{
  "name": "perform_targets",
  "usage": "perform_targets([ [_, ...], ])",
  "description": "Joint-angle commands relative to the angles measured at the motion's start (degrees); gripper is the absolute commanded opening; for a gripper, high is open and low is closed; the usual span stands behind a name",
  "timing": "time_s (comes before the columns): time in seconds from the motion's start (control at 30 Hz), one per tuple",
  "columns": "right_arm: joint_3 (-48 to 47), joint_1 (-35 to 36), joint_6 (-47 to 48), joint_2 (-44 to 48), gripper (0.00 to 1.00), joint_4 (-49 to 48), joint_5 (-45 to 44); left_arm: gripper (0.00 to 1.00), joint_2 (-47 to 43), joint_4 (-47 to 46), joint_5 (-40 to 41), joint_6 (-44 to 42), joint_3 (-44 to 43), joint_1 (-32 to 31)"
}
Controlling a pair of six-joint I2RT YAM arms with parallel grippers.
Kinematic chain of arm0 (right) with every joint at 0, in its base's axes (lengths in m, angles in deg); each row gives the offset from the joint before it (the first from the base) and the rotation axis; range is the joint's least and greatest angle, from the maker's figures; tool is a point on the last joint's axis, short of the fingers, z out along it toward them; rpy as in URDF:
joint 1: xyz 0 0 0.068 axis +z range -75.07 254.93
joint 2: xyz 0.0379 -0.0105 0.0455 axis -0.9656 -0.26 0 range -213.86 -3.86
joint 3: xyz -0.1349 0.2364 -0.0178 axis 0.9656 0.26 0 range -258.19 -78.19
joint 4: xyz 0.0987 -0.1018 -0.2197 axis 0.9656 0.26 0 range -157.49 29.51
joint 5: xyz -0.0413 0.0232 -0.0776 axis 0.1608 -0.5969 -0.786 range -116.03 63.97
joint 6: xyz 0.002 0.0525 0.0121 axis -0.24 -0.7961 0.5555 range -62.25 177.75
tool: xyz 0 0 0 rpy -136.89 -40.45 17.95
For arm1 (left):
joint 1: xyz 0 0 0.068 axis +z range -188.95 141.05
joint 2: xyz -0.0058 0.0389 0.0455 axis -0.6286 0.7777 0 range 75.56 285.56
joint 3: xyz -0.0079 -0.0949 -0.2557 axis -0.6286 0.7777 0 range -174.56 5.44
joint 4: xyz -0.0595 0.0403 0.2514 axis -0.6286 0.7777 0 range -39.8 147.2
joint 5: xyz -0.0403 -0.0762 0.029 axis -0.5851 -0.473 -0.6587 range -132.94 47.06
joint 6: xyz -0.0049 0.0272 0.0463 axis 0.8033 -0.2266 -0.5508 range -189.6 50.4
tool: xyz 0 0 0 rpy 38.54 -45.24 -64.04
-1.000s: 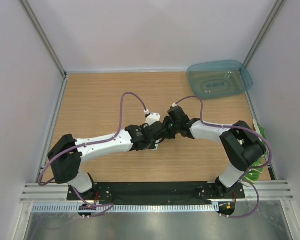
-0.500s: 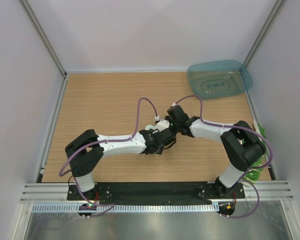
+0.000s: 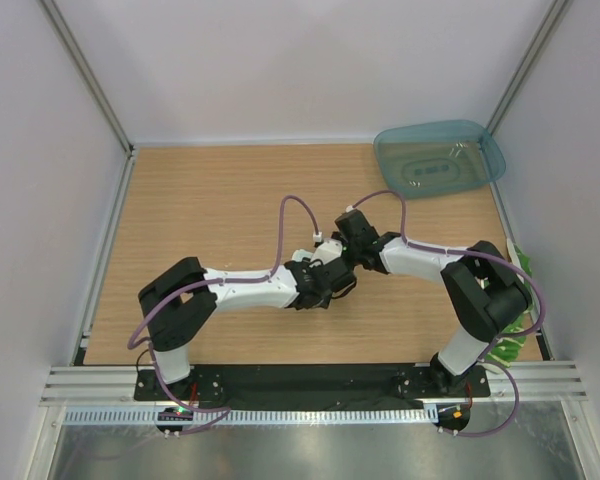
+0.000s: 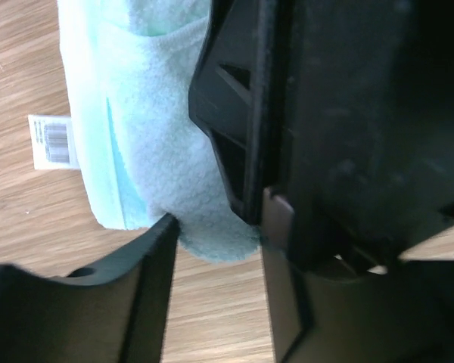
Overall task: Roll the towels
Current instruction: Roll the towel
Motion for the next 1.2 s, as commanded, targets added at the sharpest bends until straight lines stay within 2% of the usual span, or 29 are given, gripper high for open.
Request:
perform_targets([
  [0.0, -2.52, 0.53, 1.27, 0.67, 0.08, 0.63, 2.92, 0.45, 1.95, -3.13, 1.55, 0.76, 1.11, 0.72],
  [0.03, -2.78, 0.71, 1.53, 0.59, 0.08, 0.80, 3.36, 0.39, 1.95, -3.65, 1.20, 0.76, 2.15, 1.07],
  [0.07, -2.96, 0.71, 1.88, 0.41, 0.08, 1.15, 3.45, 0.29, 1.68, -4.27, -0.11, 0.76, 2.60, 1.43],
  [0.17, -3.58, 0.62, 3.28, 0.50, 0.11, 2.38, 4.15, 0.17, 0.55, -5.94, -1.35, 0.32, 4.44, 2.66],
  [0.23, -5.15, 0.62, 4.69, 0.50, 0.16, 4.05, 3.89, 0.15, -0.07, -6.73, -3.02, -0.56, 5.06, 3.62],
  [0.37, -8.75, 0.53, 8.82, 1.20, 0.45, 11.15, -0.22, 0.11, -1.92, -8.05, -6.79, -1.35, 7.17, 4.85],
  [0.57, -14.82, -2.27, 12.87, 3.83, 0.59, 18.72, -4.98, 0.09, -6.58, -11.56, -15.76, -0.13, 10.33, 8.10],
  [0.73, -16.41, -5.97, 14.45, 5.77, 0.63, 20.93, -4.64, 0.09, -9.13, -14.38, -22.17, 0.93, 13.93, 11.18],
  [0.93, -12.56, -9.14, 14.98, 9.37, 0.63, 19.88, -0.26, 0.09, -12.82, -23.16, -36.49, 5.59, 20.08, 18.91],
  [1.1, -7.37, -9.57, 13.58, 10.87, 0.63, 11.98, 7.65, 0.09, -13.44, -26.33, -43.96, 7.17, 23.52, 24.27],
  [1.17, -5.87, -9.58, 11.92, 10.61, 0.64, 7.24, 11.95, 0.09, -13.26, -30.45, -47.13, 8.66, 25.96, 26.03],
])
